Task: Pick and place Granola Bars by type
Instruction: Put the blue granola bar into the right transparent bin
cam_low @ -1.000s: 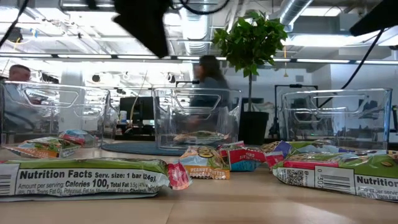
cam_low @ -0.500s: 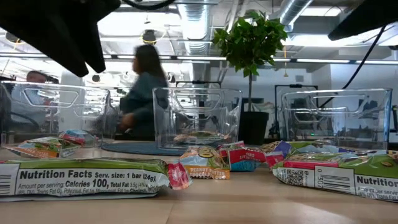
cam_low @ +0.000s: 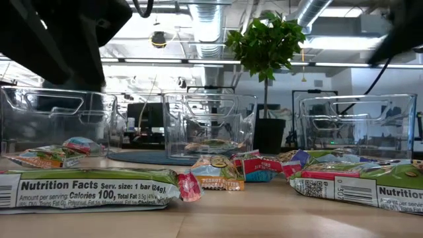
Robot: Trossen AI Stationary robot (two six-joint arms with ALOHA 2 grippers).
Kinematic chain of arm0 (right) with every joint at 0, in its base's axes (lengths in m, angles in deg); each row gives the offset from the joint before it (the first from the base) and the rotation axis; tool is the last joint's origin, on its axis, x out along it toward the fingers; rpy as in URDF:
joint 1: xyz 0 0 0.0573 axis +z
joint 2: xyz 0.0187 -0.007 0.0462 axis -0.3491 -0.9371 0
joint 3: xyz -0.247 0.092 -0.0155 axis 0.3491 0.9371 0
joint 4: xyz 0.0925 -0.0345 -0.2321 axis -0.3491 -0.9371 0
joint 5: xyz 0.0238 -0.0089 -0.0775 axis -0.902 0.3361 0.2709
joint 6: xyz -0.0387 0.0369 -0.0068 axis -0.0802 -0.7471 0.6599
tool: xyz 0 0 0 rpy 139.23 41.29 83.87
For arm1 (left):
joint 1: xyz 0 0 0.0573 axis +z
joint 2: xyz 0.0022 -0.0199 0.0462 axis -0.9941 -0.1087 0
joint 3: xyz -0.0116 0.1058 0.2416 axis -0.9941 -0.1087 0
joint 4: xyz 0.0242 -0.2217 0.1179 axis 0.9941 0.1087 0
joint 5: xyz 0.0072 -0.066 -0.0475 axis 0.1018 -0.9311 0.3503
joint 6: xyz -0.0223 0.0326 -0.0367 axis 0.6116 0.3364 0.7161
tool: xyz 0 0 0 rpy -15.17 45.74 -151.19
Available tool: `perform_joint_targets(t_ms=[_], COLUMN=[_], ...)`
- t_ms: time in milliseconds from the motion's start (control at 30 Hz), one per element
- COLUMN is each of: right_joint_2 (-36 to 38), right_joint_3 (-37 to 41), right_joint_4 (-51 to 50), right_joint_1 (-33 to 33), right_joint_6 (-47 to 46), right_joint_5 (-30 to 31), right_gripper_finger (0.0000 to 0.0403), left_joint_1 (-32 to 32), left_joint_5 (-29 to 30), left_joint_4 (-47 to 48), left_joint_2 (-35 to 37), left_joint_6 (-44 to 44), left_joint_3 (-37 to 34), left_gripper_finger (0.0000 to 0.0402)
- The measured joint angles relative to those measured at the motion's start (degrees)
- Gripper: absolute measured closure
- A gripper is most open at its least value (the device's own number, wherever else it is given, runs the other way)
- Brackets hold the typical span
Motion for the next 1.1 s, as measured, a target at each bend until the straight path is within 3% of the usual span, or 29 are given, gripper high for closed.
perform_joint_targets(t_ms=[200,467,667,800,1100], right_joint_2=[-0.03,-0.02,-2.53,-6.91,-9.51], right_joint_3=[3.12,4.03,4.05,4.01,4.01], right_joint_4=[2.53,4.01,17.7,26.3,25.55], right_joint_1=[0.25,1.31,0.6,-0.48,-3.67], right_joint_6=[-3.1,-2.45,9.01,16.17,9.05], right_joint_5=[-6.95,-6.33,-4.6,-7.05,-14.77], right_gripper_finger=[0.0272,0.0272,0.0272,0.0272,0.0272], left_joint_1=[0.03,0.02,0.02,0.0,0.02], left_joint_5=[1.83,2.96,2.99,3.04,3.21], left_joint_4=[-1.4,-1.29,-1.29,-1.75,-1.77], left_joint_2=[-0.09,-0.09,-0.1,-0.11,-0.11], left_joint_6=[-0.02,-0.02,0.0,0.0,0.0], left_joint_3=[-0.61,-0.61,-0.61,-0.61,-0.61], left_gripper_finger=[0.027,0.027,0.027,0.027,0.027])
